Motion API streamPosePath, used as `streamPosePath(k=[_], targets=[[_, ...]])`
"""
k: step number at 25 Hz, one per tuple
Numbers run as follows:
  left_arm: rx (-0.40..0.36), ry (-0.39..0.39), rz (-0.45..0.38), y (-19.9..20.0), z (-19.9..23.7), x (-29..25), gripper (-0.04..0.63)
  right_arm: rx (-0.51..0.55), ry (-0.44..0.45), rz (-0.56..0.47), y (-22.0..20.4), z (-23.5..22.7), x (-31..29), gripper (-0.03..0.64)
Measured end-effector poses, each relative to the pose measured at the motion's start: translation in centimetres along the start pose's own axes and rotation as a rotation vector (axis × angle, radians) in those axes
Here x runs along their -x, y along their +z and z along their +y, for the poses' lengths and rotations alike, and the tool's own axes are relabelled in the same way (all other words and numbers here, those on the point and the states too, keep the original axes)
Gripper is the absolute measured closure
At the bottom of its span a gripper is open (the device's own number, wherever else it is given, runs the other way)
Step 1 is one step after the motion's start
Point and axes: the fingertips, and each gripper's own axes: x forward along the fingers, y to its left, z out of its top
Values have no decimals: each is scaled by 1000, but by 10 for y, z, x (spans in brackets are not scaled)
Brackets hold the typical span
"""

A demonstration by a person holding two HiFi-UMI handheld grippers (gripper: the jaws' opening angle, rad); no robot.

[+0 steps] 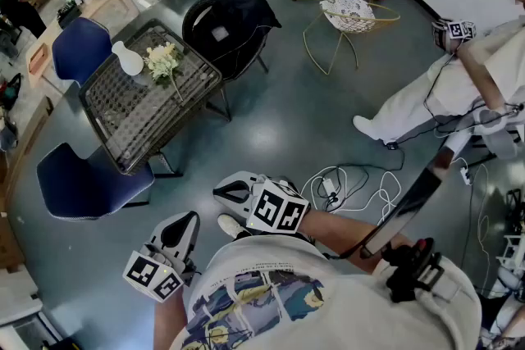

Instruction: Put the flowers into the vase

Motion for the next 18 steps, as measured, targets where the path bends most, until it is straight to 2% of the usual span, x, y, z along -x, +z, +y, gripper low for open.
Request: streamPosePath(k=[9,13,18], targets=[[1,32,-20,-1,-9,-17,586,3,24,-5,-21,-5,14,607],[20,35,-12,-2,0,-20,586,-57,50,-16,-30,-5,12,607],[28,-9,-20,10,21,-30,586,-129,64,-1,-42,-27,1,606]])
